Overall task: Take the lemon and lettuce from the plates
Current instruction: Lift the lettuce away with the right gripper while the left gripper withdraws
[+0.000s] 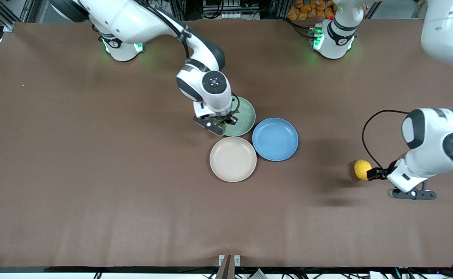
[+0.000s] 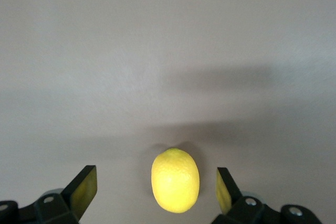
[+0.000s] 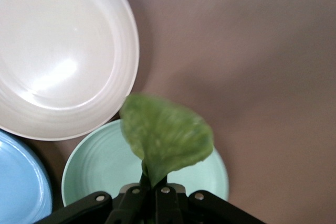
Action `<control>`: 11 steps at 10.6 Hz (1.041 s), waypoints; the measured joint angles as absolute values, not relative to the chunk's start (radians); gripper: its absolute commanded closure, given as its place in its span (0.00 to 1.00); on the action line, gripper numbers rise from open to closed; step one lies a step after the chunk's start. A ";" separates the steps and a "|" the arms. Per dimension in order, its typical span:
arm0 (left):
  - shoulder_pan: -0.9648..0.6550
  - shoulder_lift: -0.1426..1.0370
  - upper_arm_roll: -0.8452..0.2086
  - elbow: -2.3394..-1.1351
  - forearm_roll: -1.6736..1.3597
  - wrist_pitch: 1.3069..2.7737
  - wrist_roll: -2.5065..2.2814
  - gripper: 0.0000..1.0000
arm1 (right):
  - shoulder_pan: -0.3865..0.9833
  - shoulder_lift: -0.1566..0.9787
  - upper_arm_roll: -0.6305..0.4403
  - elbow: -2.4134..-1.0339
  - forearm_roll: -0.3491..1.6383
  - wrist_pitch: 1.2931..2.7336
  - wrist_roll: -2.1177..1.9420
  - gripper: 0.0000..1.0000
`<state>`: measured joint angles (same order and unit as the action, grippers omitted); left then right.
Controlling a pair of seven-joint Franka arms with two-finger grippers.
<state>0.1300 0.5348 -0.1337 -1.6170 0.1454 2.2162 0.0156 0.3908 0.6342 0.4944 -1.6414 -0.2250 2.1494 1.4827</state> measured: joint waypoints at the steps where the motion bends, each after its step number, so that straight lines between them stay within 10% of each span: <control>1: 0.130 0.510 -0.142 -1.596 0.145 2.200 0.016 0.00 | 0.365 0.592 0.495 -1.641 -0.210 2.093 1.451 1.00; 11: 0.133 0.286 -0.154 -1.453 -0.024 1.913 0.013 0.00 | -0.064 0.286 0.488 -1.880 -0.137 1.986 0.768 1.00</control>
<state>0.1325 0.2863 -0.1544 -1.4527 -0.0244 1.9125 0.0134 -0.0640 0.2861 0.4878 -1.8799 -0.1366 1.9863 0.7683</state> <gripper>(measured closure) 0.000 0.960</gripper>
